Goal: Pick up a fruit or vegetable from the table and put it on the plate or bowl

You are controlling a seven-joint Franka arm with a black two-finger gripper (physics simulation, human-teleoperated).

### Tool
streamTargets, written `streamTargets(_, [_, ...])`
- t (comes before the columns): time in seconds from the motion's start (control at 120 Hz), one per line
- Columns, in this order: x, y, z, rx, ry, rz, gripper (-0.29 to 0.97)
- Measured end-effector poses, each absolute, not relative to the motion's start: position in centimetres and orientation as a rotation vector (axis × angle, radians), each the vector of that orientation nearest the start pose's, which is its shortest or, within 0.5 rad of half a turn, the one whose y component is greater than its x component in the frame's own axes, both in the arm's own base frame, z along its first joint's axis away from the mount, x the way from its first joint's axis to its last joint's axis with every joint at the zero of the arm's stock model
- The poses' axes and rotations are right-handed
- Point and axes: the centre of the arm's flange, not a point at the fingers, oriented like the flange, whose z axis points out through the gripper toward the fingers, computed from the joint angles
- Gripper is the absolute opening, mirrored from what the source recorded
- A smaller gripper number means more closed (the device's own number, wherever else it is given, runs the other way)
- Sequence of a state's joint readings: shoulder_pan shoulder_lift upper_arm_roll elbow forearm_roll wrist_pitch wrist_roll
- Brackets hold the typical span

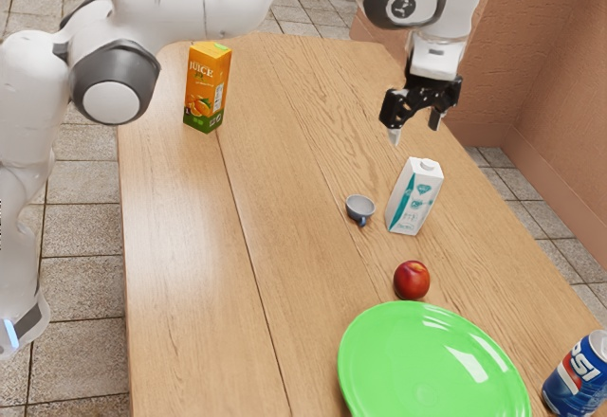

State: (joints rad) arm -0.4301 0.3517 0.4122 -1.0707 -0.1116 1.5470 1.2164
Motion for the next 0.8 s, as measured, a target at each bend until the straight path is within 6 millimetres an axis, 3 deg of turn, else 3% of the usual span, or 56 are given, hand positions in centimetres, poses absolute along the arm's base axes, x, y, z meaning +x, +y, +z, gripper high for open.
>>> streamTargets(0.108, [66.4, -9.9, 62.4, -2.385, 1.928, -0.182, 0.67])
streamTargets(0.3, [67.2, -12.2, 57.8, -2.308, 2.092, -0.141, 0.68])
streamTargets(0.508, [66.6, -14.4, 55.4, -2.236, 2.242, -0.085, 0.68])
streamTargets(0.8, [65.6, -15.2, 52.1, -2.191, 2.356, 0.025, 0.68])
